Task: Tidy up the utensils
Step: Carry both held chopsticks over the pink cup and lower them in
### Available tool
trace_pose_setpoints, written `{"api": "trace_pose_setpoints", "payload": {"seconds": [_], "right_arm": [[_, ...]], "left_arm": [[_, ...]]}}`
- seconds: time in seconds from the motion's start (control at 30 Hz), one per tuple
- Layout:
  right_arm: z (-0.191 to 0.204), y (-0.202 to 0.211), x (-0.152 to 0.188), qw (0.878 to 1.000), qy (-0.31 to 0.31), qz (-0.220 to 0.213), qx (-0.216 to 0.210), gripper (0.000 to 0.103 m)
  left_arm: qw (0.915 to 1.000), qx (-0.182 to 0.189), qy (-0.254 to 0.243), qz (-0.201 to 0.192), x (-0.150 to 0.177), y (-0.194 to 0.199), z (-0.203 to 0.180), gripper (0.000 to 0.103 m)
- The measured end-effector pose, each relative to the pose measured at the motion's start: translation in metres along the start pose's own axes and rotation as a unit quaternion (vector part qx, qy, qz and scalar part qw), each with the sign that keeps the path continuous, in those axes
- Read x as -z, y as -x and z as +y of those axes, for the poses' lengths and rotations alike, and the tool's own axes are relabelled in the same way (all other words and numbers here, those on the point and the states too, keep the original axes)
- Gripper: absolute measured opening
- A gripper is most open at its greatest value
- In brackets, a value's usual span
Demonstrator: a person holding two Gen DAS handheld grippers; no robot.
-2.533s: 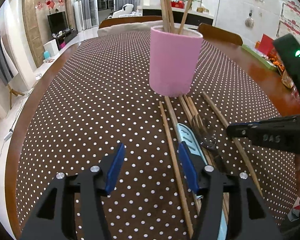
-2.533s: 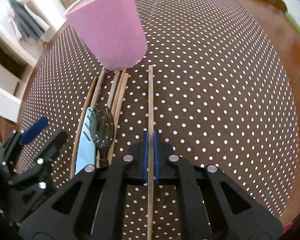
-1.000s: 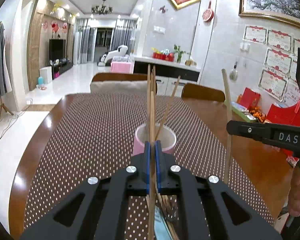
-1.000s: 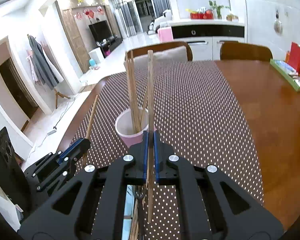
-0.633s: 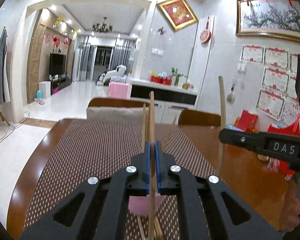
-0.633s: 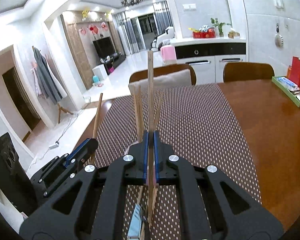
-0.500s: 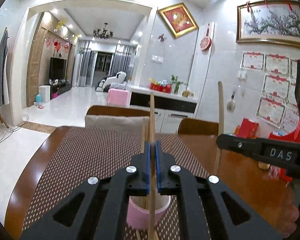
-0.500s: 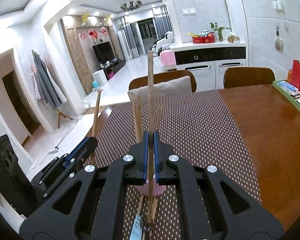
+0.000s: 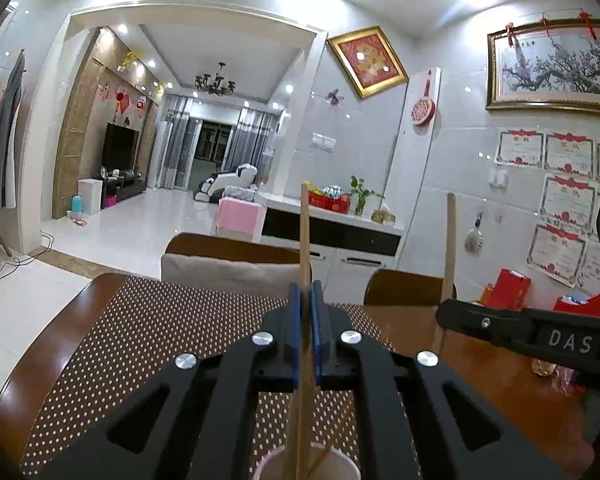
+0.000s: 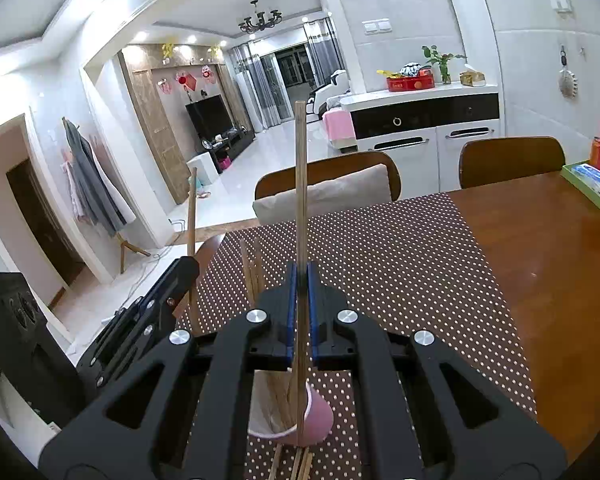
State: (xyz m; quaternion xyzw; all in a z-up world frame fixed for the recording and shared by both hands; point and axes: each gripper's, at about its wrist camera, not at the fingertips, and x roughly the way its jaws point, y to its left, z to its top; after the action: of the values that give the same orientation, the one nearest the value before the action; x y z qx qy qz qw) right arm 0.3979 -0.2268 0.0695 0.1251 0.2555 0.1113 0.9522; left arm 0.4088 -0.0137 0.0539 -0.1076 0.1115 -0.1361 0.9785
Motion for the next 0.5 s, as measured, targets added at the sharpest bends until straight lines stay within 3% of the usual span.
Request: {"api": "trace_pose_setpoints", "payload": {"seconds": [0.27,0.5], "right_arm": [[-0.002,-0.018,-0.001,1.000,0.002,-0.012,-0.009,0.006],[-0.002,-0.015,-0.010,0.999,-0.001,-0.027,-0.029,0.006]], "left_arm": [[0.9997,0.003,-0.009,-0.020,0.012,-0.021,0.007,0.005],[0.9998,-0.001,-0.018,-0.006,0.030,-0.034,0.013,0.005]]}}
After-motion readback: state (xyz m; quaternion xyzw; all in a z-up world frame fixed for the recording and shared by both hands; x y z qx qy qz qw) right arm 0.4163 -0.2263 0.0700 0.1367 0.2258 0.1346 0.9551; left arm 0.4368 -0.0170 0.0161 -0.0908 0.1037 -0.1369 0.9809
